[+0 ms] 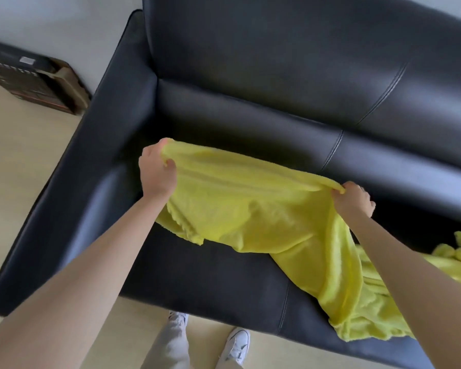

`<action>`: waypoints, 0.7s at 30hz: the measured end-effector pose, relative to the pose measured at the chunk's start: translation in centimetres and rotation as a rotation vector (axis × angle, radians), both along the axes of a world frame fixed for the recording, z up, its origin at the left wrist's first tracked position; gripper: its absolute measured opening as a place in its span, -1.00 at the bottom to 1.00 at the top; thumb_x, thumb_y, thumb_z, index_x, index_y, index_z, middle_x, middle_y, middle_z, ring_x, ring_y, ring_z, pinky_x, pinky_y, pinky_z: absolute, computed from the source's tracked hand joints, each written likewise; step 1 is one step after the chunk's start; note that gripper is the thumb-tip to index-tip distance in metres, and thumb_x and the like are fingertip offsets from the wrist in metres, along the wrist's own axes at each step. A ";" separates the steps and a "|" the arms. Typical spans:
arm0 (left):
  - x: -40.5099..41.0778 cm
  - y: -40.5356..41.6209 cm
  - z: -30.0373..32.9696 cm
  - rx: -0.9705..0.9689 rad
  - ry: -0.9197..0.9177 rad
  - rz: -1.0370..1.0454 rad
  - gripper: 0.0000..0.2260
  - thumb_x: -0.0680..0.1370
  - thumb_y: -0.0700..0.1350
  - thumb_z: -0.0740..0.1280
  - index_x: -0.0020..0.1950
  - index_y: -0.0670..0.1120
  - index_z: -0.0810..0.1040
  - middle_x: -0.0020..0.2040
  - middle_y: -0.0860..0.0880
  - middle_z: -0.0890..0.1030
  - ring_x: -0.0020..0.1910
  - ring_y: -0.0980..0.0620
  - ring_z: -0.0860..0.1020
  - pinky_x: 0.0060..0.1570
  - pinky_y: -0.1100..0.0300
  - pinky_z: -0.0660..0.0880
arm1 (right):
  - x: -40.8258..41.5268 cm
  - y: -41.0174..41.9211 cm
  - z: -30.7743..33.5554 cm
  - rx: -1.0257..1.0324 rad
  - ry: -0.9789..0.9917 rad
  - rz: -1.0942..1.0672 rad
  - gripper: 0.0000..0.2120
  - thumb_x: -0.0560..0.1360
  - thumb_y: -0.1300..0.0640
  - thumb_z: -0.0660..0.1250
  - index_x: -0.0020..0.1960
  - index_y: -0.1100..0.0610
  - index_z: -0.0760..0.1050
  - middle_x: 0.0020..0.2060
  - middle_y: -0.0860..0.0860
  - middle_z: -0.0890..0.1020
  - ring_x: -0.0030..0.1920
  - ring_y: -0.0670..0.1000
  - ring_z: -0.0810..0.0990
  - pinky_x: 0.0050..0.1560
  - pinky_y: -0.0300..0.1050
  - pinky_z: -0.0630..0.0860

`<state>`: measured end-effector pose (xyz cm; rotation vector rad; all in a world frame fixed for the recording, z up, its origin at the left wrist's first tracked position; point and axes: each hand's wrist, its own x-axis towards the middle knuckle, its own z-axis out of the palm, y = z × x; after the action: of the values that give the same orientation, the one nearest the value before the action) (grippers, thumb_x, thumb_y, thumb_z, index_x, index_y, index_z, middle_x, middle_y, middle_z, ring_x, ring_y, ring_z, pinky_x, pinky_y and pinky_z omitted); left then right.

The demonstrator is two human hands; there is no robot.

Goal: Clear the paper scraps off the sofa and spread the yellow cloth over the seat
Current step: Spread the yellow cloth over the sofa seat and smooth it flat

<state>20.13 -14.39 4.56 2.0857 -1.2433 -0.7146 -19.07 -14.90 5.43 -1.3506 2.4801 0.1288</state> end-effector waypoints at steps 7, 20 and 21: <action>0.1 -1.5 -6.9 0.698 0.059 -0.067 -0.25 0.55 0.09 0.28 0.57 -0.12 -0.07 0.54 -0.19 0.09 0.49 -0.20 0.14 0.41 -0.10 0.22 | 9.8 0.1 -5.5 -0.086 0.124 0.314 -0.54 0.38 0.32 0.33 0.28 0.23 0.40 0.20 0.22 0.44 0.21 0.25 0.38 0.25 0.12 0.22; -2.4 7.1 -8.9 0.647 0.589 -0.002 -0.34 0.40 0.16 0.46 0.31 -0.10 0.25 0.17 0.01 0.52 0.12 0.02 0.52 0.03 0.21 0.49 | 26.1 -1.9 -9.5 0.224 -0.239 0.605 -0.53 0.57 -0.01 0.20 0.44 0.05 0.22 0.32 0.08 0.34 0.34 0.12 0.31 0.26 0.02 0.34; -2.0 7.2 -8.8 0.633 0.636 -0.042 -0.37 0.37 0.12 0.51 0.27 -0.08 0.27 0.12 0.06 0.55 0.09 0.07 0.54 -0.01 0.27 0.48 | 26.4 -1.8 -9.8 0.277 -0.227 0.588 -0.52 0.57 -0.01 0.21 0.44 0.05 0.21 0.32 0.08 0.32 0.34 0.12 0.30 0.26 0.03 0.34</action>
<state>18.10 -7.16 -4.21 2.0124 -0.7481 -1.8016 7.30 -16.72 -4.40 -1.8035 1.7453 0.4058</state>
